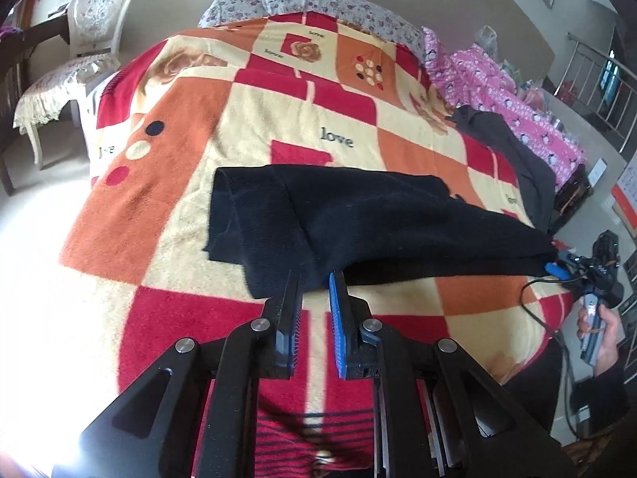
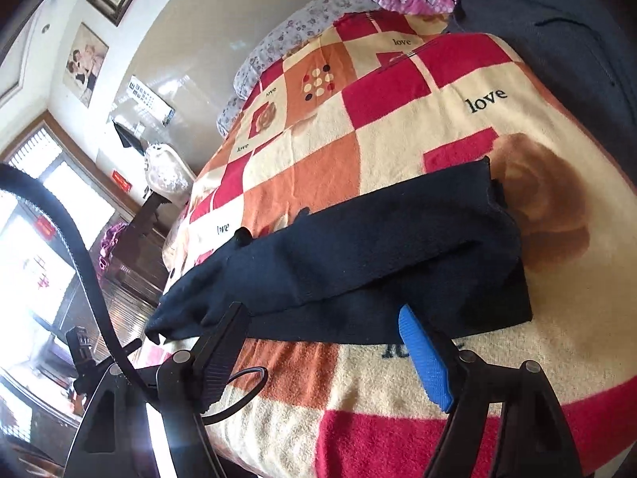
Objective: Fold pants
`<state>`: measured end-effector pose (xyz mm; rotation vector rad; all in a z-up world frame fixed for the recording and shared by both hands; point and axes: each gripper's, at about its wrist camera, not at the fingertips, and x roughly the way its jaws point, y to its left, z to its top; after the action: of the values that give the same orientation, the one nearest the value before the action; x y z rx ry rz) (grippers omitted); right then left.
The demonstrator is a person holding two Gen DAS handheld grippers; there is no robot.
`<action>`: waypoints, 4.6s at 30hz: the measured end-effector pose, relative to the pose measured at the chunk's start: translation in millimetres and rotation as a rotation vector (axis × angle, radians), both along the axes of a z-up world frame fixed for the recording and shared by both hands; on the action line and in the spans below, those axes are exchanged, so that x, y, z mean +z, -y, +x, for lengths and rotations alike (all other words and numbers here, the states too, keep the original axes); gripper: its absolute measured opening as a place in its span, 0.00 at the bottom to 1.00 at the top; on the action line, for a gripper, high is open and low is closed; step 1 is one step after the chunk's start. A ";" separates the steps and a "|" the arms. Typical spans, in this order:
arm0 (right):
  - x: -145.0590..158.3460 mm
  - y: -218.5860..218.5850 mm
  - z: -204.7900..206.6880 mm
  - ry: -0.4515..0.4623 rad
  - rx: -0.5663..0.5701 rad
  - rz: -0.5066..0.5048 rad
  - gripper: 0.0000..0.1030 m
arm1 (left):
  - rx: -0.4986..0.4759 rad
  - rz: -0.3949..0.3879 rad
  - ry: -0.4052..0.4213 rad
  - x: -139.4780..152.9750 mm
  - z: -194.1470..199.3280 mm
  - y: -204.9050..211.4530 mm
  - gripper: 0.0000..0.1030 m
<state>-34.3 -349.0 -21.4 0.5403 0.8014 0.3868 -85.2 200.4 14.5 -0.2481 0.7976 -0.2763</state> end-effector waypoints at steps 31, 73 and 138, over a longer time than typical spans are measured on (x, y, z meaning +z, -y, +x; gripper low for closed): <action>-18.3 32.4 12.1 -0.033 -0.223 0.143 0.79 | 0.293 -0.315 0.028 -2.5 66.9 31.9 0.24; 13.4 49.7 -18.5 -0.021 -0.419 -0.298 0.33 | 0.193 0.036 -0.022 -25.1 59.0 12.7 0.13; -10.2 -343.2 66.5 0.186 0.708 -0.363 0.41 | 0.348 0.184 -0.012 -14.2 30.9 4.5 0.23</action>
<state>32.2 -5.8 -31.6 -0.1379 0.8420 0.9049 -54.3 195.9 0.3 -0.2107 0.7714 0.1262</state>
